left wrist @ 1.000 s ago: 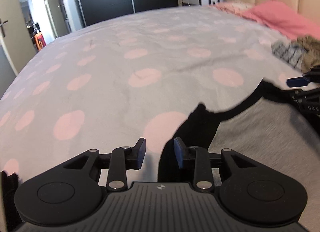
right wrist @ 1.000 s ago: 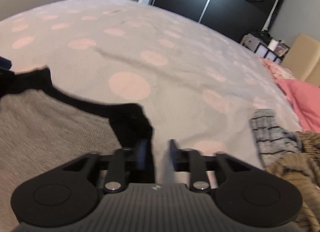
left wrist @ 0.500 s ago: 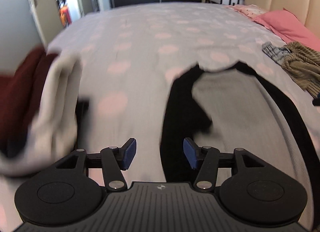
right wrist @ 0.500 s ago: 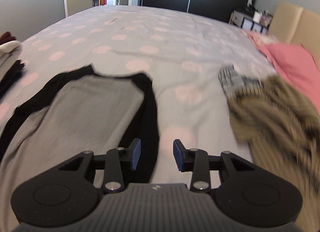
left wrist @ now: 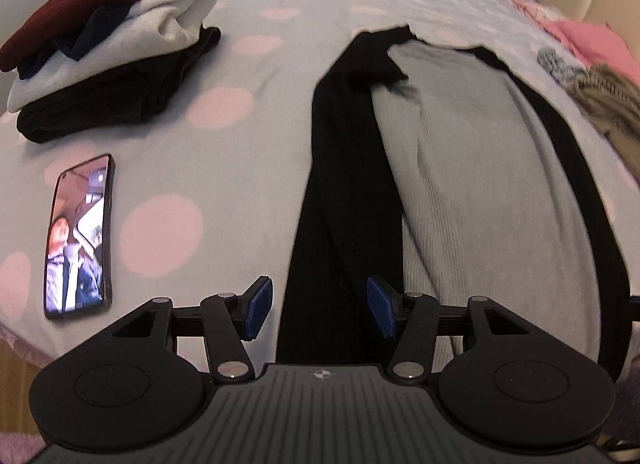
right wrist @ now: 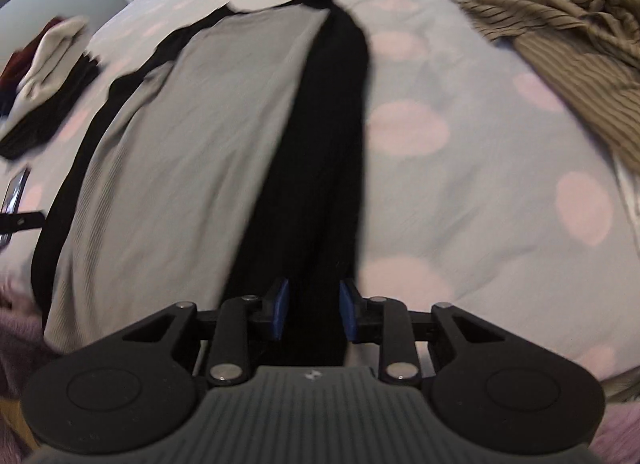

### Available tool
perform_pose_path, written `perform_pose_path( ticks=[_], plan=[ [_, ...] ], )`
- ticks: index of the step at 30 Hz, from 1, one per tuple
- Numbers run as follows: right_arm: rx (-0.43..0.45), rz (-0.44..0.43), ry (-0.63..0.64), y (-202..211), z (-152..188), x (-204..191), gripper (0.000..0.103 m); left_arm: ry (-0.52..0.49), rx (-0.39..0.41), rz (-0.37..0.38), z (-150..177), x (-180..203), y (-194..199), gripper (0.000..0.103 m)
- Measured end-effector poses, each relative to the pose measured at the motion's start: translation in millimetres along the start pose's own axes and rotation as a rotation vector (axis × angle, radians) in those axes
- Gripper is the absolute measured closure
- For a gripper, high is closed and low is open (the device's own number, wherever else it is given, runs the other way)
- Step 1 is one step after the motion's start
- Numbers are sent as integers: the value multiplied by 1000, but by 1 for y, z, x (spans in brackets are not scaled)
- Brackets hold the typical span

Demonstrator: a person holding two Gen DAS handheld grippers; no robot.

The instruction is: Fold clothes

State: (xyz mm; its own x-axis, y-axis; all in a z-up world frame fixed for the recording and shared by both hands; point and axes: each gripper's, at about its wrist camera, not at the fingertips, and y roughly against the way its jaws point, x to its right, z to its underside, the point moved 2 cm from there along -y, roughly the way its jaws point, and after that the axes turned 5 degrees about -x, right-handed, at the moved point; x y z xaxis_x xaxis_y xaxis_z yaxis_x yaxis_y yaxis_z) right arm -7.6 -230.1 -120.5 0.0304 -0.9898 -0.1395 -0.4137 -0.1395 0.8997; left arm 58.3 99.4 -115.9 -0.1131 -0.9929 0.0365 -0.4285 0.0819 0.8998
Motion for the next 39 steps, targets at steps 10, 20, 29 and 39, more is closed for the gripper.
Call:
perform_pose_path(
  ticks=[10, 20, 29, 39],
  plan=[
    [56, 62, 87, -1, 3, -9, 95, 44, -40, 33, -1, 0, -18, 72],
    [158, 277, -58, 57, -53, 85, 95, 109, -40, 14, -4, -11, -17, 81],
    [159, 478, -204, 53, -86, 172, 92, 118, -45, -56, -2, -16, -19, 55],
    [265, 417, -2, 46, -76, 121, 69, 138, -13, -8, -17, -17, -10, 103]
  ],
)
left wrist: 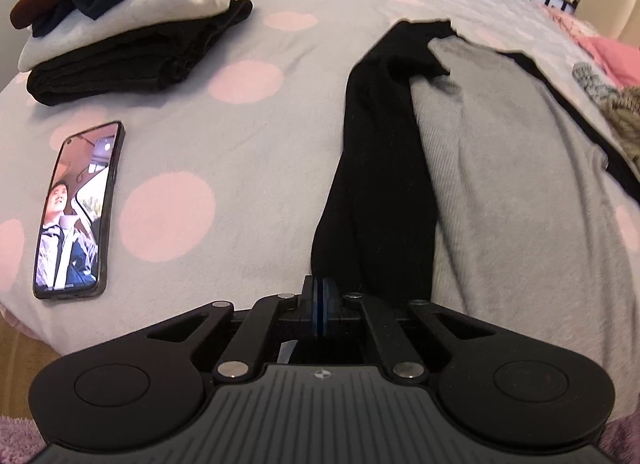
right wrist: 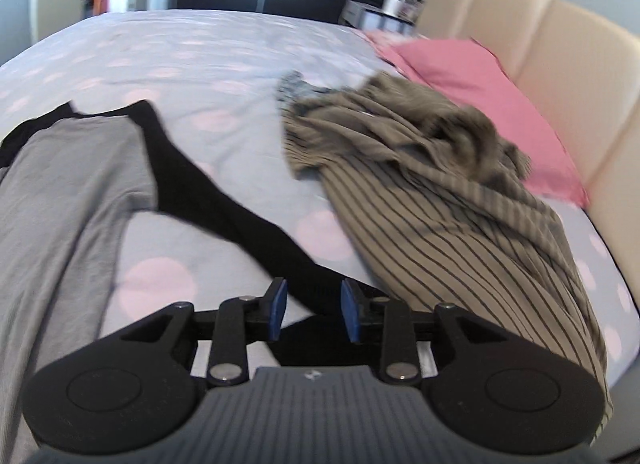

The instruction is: Fold clothes

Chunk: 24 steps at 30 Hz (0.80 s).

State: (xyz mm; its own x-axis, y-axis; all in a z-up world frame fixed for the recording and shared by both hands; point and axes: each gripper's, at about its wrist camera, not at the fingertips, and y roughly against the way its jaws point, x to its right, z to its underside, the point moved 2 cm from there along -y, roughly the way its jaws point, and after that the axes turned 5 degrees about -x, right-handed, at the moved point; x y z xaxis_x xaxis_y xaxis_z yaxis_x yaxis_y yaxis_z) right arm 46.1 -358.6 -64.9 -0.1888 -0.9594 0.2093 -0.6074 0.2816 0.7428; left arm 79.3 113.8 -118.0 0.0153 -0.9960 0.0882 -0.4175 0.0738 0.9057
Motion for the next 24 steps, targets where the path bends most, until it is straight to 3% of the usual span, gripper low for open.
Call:
perform_pose_path(
  ticks=[2, 7, 12, 16, 21, 24],
  plan=[
    [12, -13, 13, 2, -2, -5, 69, 16, 31, -1, -12, -6, 13, 103],
    [10, -30, 12, 5, -6, -12, 69, 40, 140, -86, -57, -40, 52, 103],
    [-4, -37, 35, -2, -5, -18, 69, 65, 216, -248, -104, -92, 71, 103],
    [-28, -48, 51, -10, -3, -23, 69, 46, 206, -354, -128, -129, 49, 103],
    [-58, -103, 64, -9, 2, -28, 70, 3, 202, -356, -129, -132, 32, 101],
    [-74, -156, 92, -3, 7, -35, 69, -65, 227, -342, -122, -119, 41, 91]
  ],
)
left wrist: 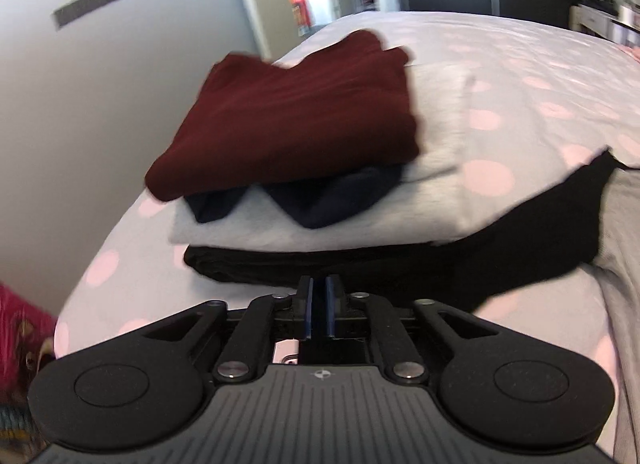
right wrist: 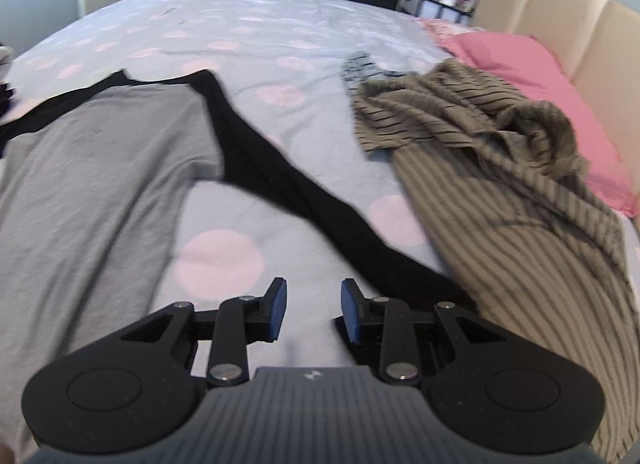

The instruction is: Fold clothes

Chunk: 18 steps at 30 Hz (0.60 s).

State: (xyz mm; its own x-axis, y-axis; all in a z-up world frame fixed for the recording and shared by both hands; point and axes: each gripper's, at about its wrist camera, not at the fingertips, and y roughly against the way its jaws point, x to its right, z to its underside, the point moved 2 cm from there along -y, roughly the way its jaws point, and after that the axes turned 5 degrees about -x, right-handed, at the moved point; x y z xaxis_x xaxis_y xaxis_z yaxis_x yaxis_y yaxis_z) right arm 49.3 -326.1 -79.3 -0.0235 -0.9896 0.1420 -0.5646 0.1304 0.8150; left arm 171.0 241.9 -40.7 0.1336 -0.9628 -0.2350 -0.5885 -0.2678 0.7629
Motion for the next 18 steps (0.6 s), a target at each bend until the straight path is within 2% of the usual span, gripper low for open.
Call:
perform_pose_path(
  ticks=[4, 8, 12, 16, 18],
  plan=[
    [-46, -85, 80, 9, 13, -19, 69, -92, 39, 83, 9, 22, 31, 89],
    [-122, -183, 140, 17, 32, -37, 70, -234, 34, 225, 35, 56, 67, 89],
    [-232, -315, 92, 18, 45, -44, 69, -371, -55, 409, 82, 89, 89, 89],
    [-302, -373, 46, 15, 59, -48, 69, -464, -152, 524, 133, 124, 97, 89],
    [-359, -404, 12, 7, 68, -50, 66, -495, -190, 570, 152, 140, 96, 89]
  ],
)
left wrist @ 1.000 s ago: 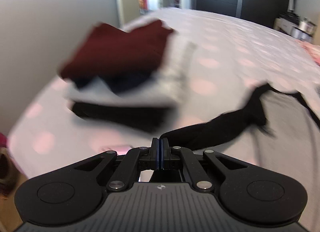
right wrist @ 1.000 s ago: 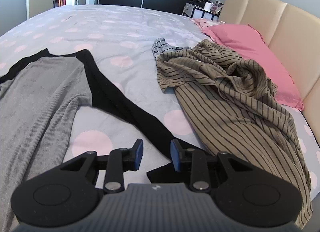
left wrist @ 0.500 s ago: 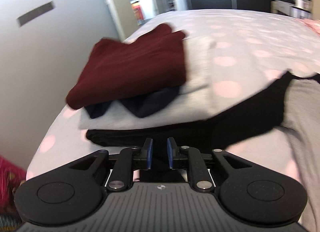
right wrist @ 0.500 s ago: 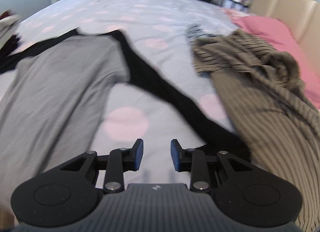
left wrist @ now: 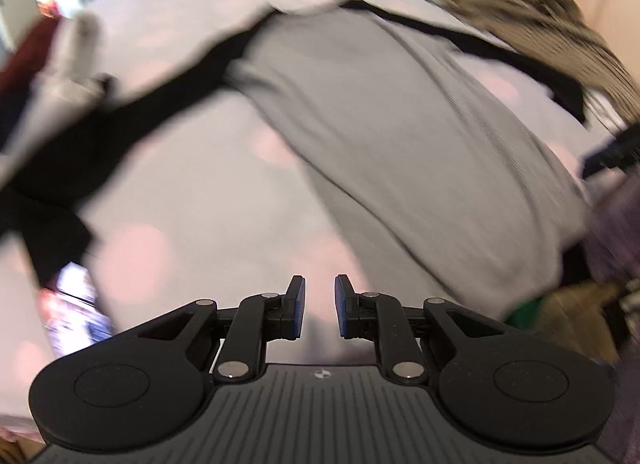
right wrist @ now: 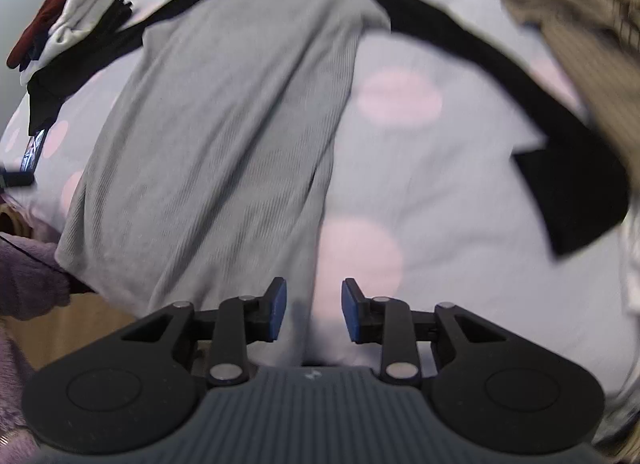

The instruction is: Fold clothes

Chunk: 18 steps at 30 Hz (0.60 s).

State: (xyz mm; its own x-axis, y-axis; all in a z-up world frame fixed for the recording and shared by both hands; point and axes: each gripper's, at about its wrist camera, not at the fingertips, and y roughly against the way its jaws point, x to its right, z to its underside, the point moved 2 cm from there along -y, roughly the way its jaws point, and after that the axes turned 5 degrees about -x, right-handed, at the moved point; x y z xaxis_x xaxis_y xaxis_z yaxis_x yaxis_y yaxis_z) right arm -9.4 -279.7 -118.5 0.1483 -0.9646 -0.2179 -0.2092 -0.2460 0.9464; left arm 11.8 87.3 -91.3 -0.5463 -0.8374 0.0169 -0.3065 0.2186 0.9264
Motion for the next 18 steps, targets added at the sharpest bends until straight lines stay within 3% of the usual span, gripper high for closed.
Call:
perform_pose_path(
  ticks=[5, 6, 7, 8, 9, 10, 15, 18],
  plan=[
    [-104, -86, -69, -26, 10, 1, 63, -13, -50, 22, 4, 21, -28, 89],
    [-108, -98, -71, -29, 11, -1, 68, -26, -60, 25, 5, 23, -31, 89],
    [-103, -94, -63, -31, 12, -4, 85, -36, -68, 28, 6, 25, -34, 91],
    [-97, -85, -49, -31, 12, -6, 93, -37, -72, 38, 6, 25, -35, 95],
    [-89, -85, -45, -28, 11, -7, 96, -34, -73, 58, 6, 25, -34, 103],
    [-79, -91, -43, -25, 10, -8, 98, -32, -67, 74, 6, 24, -32, 103],
    [52, -183, -92, 15, -5, -5, 99, 67, 58, 120, -11, -1, 2, 103],
    [125, -226, -152, 33, -25, 5, 99, 110, 128, 85, -33, -21, 15, 103]
  ],
)
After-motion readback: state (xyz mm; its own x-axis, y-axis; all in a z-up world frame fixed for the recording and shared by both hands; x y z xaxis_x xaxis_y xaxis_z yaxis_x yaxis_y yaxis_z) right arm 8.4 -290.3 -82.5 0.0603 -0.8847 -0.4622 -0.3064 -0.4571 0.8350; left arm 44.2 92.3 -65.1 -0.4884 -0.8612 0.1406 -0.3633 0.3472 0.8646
